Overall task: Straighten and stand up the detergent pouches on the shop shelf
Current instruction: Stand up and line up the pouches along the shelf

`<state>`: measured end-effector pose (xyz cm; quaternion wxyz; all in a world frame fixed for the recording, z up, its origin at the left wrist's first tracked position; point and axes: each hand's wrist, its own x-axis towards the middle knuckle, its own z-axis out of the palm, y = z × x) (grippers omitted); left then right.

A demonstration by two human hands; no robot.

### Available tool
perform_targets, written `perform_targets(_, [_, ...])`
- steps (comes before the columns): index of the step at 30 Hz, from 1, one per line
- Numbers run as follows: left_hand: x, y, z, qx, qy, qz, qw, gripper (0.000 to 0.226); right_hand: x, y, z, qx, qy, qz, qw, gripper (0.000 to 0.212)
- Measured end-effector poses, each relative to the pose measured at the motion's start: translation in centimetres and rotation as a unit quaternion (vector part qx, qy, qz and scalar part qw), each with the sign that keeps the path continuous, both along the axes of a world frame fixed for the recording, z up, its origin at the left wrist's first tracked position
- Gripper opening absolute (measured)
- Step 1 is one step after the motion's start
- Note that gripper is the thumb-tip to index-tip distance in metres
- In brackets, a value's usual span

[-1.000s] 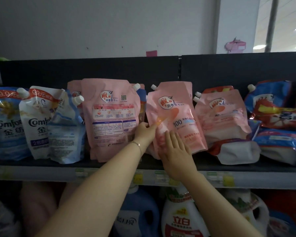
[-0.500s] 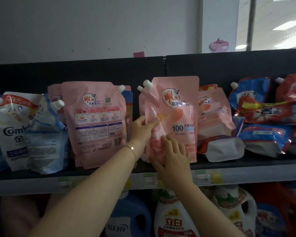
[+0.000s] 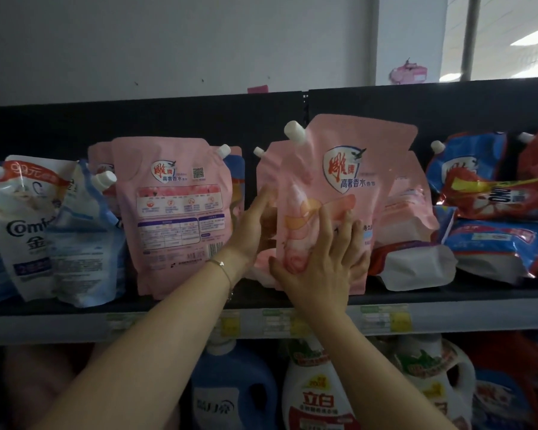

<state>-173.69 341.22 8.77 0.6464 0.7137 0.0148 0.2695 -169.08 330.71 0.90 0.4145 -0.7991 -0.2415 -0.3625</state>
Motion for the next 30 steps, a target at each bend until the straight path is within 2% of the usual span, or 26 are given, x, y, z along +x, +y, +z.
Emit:
perform_targets(2, [-0.1,0.5,0.0,-0.003,0.020,0.011,1.000,0.087,0.1,0.1,-0.3,0.012,-0.013,-0.007,1.000,0.105])
perform_targets(4, [0.1,0.8,-0.1,-0.001,0.025,0.065,0.998,0.073,0.1,0.1,-0.5,0.014,-0.026,-0.015,0.999,0.101])
perform_targets(6, [0.7,1.5,-0.6,0.003,0.012,0.123,0.992,0.049,0.3,0.2,-0.6,0.016,-0.035,-0.018,0.999,0.099])
perform_targets(8, [1.6,2.6,-1.5,0.080,0.011,0.158,0.984,0.024,0.4,0.3,-0.7,0.017,-0.041,-0.022,0.999,0.097])
perform_targets(10, [2.6,3.7,-2.5,0.158,0.038,0.155,0.974,0.011,0.5,0.3,-0.8,0.018,-0.047,-0.027,0.998,0.096])
perform_targets(15, [4.6,3.9,-2.8,0.234,0.141,0.118,0.955,0.034,0.4,0.4,-1.0,0.028,-0.064,-0.038,0.997,0.097])
perform_targets(17, [6.0,4.2,-2.9,0.250,0.177,0.123,0.944,0.033,0.4,0.4,-1.0,0.027,-0.070,-0.045,0.996,0.097])
perform_targets(20, [11.4,8.6,-5.6,0.266,0.222,0.115,0.931,0.044,0.5,0.4,-1.0,0.022,-0.073,-0.049,0.996,0.097])
perform_targets(23, [14.6,11.4,-6.8,0.212,0.245,0.112,0.939,0.050,0.4,0.5,-1.0,0.015,-0.070,-0.048,0.996,0.097])
perform_targets(25, [11.3,8.0,-4.1,0.189,0.216,0.120,0.950,0.046,0.4,0.5,-0.9,0.010,-0.070,-0.054,0.996,0.097])
perform_targets(30, [6.9,4.0,-2.4,0.046,0.237,0.122,0.963,0.083,0.4,0.6,-0.9,0.007,-0.073,-0.061,0.995,0.097])
